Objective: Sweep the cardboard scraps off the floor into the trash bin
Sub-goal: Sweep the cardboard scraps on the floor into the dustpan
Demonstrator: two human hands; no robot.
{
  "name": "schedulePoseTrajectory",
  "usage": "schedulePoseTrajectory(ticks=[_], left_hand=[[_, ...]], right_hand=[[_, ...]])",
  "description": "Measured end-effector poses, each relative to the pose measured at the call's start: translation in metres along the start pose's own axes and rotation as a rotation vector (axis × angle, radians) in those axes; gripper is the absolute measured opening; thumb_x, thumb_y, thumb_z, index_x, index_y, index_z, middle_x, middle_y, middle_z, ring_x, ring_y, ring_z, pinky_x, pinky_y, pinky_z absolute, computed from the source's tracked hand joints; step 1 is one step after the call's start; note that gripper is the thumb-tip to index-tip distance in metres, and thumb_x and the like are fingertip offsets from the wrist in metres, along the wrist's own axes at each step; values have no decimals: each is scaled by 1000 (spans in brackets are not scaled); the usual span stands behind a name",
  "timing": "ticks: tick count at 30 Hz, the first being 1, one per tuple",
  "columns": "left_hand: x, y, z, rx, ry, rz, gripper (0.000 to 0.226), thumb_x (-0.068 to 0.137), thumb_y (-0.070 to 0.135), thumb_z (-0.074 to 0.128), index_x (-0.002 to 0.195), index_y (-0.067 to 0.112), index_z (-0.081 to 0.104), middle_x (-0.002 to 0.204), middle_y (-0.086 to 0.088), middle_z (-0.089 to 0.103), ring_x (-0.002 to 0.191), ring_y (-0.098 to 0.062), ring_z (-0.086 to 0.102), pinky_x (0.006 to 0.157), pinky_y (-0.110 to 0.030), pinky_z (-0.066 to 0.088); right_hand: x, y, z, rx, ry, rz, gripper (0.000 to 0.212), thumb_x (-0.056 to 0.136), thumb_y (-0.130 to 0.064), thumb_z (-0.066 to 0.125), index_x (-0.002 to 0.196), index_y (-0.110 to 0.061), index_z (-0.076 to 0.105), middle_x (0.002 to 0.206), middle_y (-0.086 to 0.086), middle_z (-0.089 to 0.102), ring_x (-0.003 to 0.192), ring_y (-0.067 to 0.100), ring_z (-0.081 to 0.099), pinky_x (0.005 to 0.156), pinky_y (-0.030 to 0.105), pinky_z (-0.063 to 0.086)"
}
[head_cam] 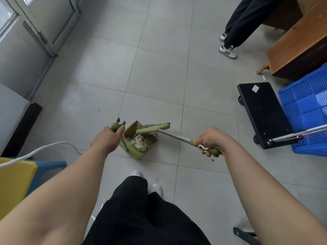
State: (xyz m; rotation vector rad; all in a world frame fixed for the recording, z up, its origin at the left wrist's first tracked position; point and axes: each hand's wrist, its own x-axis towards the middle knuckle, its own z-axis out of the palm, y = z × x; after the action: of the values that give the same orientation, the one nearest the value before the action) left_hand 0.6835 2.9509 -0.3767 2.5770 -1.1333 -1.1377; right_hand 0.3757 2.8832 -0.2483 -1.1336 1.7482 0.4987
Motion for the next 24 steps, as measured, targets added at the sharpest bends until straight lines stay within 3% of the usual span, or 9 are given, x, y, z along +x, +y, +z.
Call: schedulePoseTrajectory(ticks=[8,14,20,24], left_hand=[[3,-23,-15,-15,-41,38,47,99,50,40,113,8,53,106,-14,62,103,-36,57,99,-50,42],[21,-45,-55,160,-60,86,36,100,49,37,98,15,49,88,-5,59,90,-32,56,94,-45,44],[43,-63,-78,309,-122,159,36,100,49,37,98,15,49,91,-5,58,90,-30,56,88,-41,47],[55,-68,-78,270,-152,187,37,100,47,37,99,13,50,89,-5,58,89,-32,56,87,-43,48]], right_hand=[[20,17,1,323,20,131,26,95,-18,50,72,-6,52,42,8,53,27,12,44,35,13,32],[38,2,28,489,78,219,30,95,-17,45,66,-9,48,57,10,48,26,12,39,35,12,29],[57,-25,73,585,133,264,26,90,-6,44,64,-8,45,54,11,47,26,16,41,36,14,29],[52,-44,110,548,-1,297,34,95,-13,45,61,-9,45,46,9,48,34,17,41,41,17,27]])
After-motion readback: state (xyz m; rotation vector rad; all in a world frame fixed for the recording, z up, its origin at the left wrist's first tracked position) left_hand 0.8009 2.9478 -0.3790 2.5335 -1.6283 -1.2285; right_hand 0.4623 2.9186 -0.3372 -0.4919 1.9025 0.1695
